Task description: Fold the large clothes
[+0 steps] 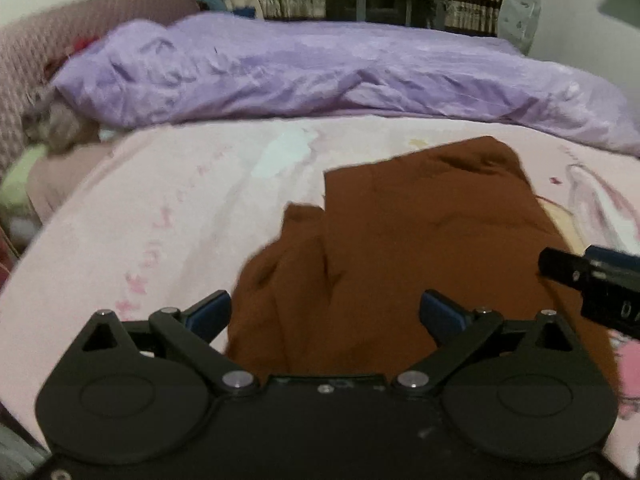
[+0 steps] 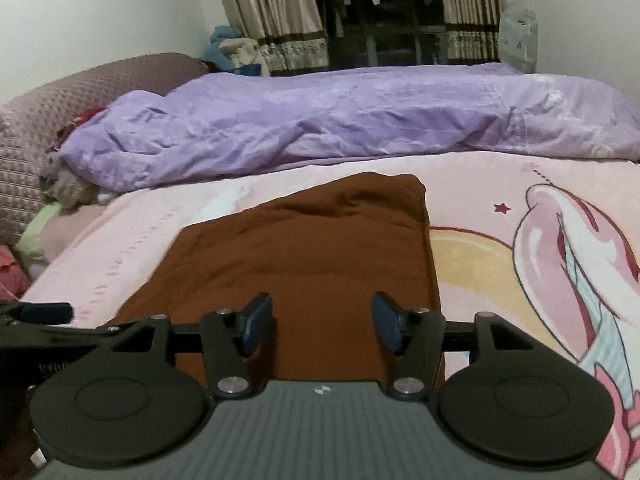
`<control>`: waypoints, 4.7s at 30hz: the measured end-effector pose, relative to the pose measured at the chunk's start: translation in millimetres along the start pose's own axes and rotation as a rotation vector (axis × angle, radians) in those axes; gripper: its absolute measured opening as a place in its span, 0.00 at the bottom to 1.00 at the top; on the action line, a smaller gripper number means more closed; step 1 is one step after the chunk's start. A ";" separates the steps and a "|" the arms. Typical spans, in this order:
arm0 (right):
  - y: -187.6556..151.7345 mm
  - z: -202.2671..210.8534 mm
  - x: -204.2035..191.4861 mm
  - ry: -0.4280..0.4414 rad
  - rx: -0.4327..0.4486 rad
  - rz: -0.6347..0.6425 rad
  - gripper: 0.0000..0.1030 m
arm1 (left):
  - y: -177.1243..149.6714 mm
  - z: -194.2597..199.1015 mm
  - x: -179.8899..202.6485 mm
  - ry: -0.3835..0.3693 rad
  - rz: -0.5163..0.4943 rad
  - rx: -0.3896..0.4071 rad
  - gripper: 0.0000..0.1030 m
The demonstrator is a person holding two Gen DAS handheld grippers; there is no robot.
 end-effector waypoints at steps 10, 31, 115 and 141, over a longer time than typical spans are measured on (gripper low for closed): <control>-26.2 -43.0 0.1 -0.039 -0.074 0.047 0.71 | -30.8 -55.2 -3.0 0.039 0.032 -0.049 1.00; -30.8 22.1 3.1 -0.032 -0.045 0.083 0.72 | -38.9 18.2 -8.8 0.005 -0.006 0.024 1.00; -33.6 8.2 49.5 0.025 -0.104 -0.079 0.94 | -22.7 -7.2 -56.4 -0.158 0.170 -0.078 1.00; 27.6 -41.6 32.3 0.162 -0.156 0.001 0.60 | -5.5 -43.7 -27.3 -0.420 0.100 -0.020 0.23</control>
Point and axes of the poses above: each gripper's, at about its wrist camera, not at the fingertips, and z roughly against the way its jaws point, x to its right, y to its top, the point moved 7 cm from there along -z, roughly the way its jaws point, and after that the axes turned 14 degrees about -x, right-handed, at the moved point
